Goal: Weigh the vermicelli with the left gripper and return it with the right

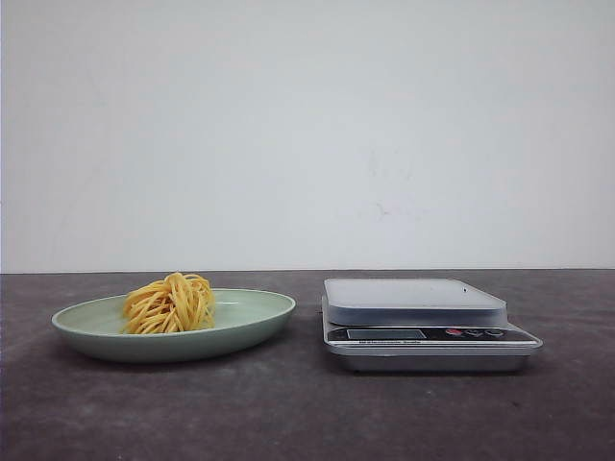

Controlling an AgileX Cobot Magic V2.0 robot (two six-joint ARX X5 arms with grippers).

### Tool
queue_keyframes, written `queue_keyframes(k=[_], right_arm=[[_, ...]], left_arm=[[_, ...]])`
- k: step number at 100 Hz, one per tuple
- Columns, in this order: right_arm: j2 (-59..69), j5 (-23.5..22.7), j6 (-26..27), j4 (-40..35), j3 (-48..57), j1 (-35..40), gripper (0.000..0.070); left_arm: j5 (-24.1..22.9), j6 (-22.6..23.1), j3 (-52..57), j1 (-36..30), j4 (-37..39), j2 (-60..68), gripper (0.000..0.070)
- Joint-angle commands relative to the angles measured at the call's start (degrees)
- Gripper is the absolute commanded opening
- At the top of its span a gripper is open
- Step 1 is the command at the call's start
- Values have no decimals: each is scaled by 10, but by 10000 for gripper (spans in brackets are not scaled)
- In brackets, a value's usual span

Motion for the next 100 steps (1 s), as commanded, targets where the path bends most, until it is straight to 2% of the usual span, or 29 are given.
queue_keyframes(k=[1, 21, 35, 44, 77, 81, 92, 100], right_arm=[[0, 0, -4, 16, -2, 0, 7], [0, 0, -2, 17, -2, 0, 7], [0, -3, 30, 13, -2, 0, 7], [0, -5, 28, -7, -2, 0, 7], [0, -14, 36, 3, -2, 0, 7], [0, -17, 48, 10, -1, 0, 7], [0, -33, 108, 28, 15, 0, 6], [0, -39, 142, 26, 48, 0, 6]], left_arm=[[0, 7, -10, 1, -3, 0, 16], [0, 7, -10, 1, -3, 0, 16], [0, 7, -10, 1, -3, 0, 16], [1, 8, -10, 1, -1, 0, 16], [0, 5, -10, 1, 38, 0, 12], [0, -10, -10, 1, 39, 0, 12], [0, -92, 2, 1, 69, 0, 12], [0, -137, 38, 0, 62, 4, 15]])
